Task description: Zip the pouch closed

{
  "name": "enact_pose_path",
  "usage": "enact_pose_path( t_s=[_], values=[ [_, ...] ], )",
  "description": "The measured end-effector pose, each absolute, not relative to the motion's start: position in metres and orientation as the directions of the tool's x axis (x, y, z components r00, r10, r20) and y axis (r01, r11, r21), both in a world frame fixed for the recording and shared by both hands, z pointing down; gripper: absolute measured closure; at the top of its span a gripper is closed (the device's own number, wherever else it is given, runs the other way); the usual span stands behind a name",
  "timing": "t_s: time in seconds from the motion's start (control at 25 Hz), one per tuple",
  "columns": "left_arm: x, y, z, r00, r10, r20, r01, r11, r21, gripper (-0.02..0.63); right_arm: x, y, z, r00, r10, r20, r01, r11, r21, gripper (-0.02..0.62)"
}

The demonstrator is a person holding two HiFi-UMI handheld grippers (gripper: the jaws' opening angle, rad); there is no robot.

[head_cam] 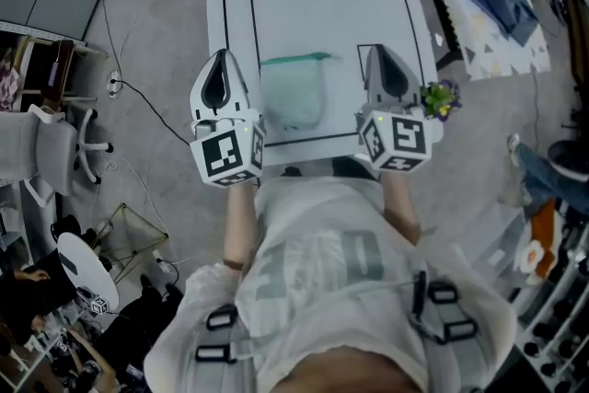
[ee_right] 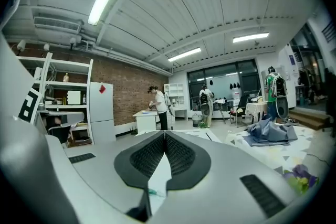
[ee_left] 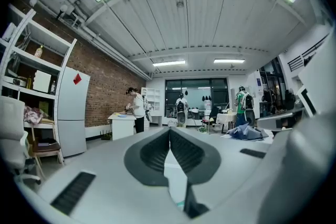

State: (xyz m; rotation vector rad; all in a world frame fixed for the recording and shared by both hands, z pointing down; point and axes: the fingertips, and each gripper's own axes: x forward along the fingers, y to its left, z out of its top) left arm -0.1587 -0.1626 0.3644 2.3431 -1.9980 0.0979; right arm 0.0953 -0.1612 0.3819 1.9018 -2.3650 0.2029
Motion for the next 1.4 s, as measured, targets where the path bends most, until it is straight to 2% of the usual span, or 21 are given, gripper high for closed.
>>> enact_pose_path(
  t_s=[0.48, 0.52, 0.56, 0.6, 0.64, 0.72, 1.08, 1.4],
  values=[
    [-0.150, -0.178, 0.353, 0.072, -0.996, 0.062, -0.997, -0.074, -0.032, 0.597, 0.116, -0.188, 0.383, -0.260, -0.953, 0.158, -0.963, 0.244, -0.115, 0.586],
    [-0.148, -0.179, 0.353, 0.076, -0.995, 0.061, -0.997, -0.078, -0.029, 0.574, 0.116, -0.188, 0.383, -0.270, -0.950, 0.155, -0.960, 0.252, -0.125, 0.584],
    [-0.146, -0.180, 0.353, 0.083, -0.995, 0.060, -0.996, -0.084, -0.021, 0.517, 0.114, -0.188, 0.382, -0.284, -0.947, 0.151, -0.955, 0.265, -0.136, 0.556],
    [-0.145, -0.182, 0.353, 0.090, -0.994, 0.058, -0.996, -0.091, -0.010, 0.472, 0.112, -0.189, 0.382, -0.301, -0.942, 0.146, -0.948, 0.280, -0.149, 0.450],
    [-0.144, -0.183, 0.353, 0.096, -0.994, 0.053, -0.995, -0.096, 0.003, 0.441, 0.109, -0.189, 0.382, -0.316, -0.938, 0.140, -0.942, 0.293, -0.166, 0.384],
    [-0.144, -0.184, 0.353, 0.103, -0.994, 0.046, -0.995, -0.102, 0.021, 0.394, 0.104, -0.190, 0.382, -0.338, -0.932, 0.131, -0.929, 0.308, -0.207, 0.326],
    [-0.141, -0.187, 0.358, 0.125, -0.990, 0.069, -0.992, -0.125, 0.008, 0.385, 0.091, -0.189, 0.401, -0.366, -0.907, 0.206, -0.913, 0.307, -0.269, 0.319],
    [-0.137, -0.188, 0.365, 0.141, -0.986, 0.086, -0.990, -0.140, 0.010, 0.385, 0.089, -0.192, 0.445, -0.357, -0.880, 0.313, -0.930, 0.301, -0.213, 0.321]
  ],
)
